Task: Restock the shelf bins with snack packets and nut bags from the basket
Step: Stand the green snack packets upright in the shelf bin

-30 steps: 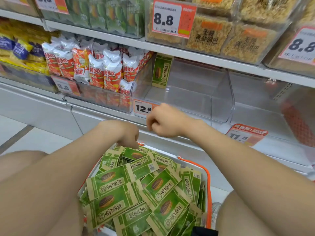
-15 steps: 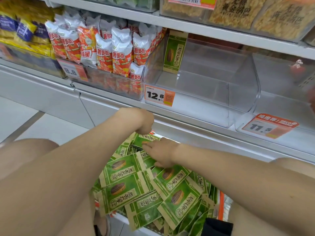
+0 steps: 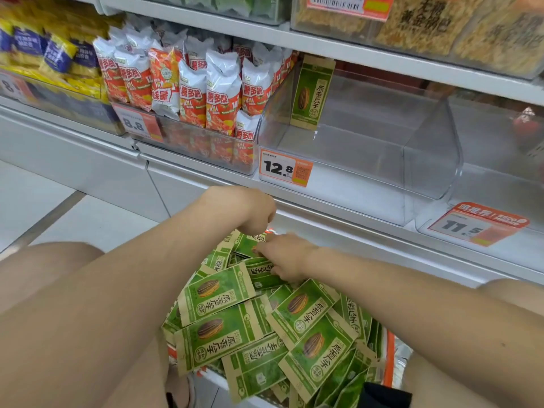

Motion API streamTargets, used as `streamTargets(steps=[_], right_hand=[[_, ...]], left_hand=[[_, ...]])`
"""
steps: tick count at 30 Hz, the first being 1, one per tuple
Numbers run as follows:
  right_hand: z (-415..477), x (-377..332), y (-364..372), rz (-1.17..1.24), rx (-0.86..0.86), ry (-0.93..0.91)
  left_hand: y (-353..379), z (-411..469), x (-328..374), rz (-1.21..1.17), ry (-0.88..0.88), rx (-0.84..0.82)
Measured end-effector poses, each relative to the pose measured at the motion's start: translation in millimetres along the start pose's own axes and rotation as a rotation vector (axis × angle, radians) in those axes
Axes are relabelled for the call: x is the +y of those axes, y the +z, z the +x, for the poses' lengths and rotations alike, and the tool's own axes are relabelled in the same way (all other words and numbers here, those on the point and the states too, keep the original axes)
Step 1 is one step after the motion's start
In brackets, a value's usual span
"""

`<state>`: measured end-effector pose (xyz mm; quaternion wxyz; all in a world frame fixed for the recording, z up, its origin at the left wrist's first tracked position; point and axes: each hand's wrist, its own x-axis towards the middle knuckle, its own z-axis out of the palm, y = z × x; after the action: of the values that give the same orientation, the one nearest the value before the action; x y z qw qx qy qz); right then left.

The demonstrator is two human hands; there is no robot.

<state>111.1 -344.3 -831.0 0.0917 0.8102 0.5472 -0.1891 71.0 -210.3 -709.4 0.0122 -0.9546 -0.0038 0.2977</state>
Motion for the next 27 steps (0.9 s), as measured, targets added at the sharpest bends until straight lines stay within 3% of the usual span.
streamTargets(steps=[5, 10, 12, 14, 18, 22, 25, 27], right_hand=[[-19.4, 17.7, -40.2, 0.045, -0.094, 0.125], [-43.5, 32.7, -83.1, 0.301, -0.029, 0.153], [-52.9, 35.3, -97.3, 0.41, 0.015, 0.161], [-60.1, 36.3, -106.0, 0.489, 0.064, 0.173], [-73.7, 34.6, -115.5, 0.596, 0.164, 0.187], [-86.5, 31.5, -125.8, 0.657, 0.363, 0.17], [-98.2, 33.3, -137.8, 0.74, 0.479, 0.085], [-105.7, 36.4, -144.7, 0.667, 0.49, 0.021]], left_hand=[[-4.0, -11.6, 0.7, -0.014, -0.013, -0.019], [-6.0, -16.1, -1.8, -0.05, -0.002, -0.053], [-10.1, -16.3, 0.1, -0.126, 0.0, 0.02], [-16.7, -17.5, 0.3, -0.258, 0.007, 0.119], [-28.4, -25.6, -2.5, -0.68, 0.015, 0.158], [-36.5, -36.6, 3.5, -0.937, -0.039, 0.397], [-44.2, -43.3, 9.5, -1.319, -0.111, 0.442], [-49.9, -43.7, 11.0, -1.506, -0.173, 0.472]])
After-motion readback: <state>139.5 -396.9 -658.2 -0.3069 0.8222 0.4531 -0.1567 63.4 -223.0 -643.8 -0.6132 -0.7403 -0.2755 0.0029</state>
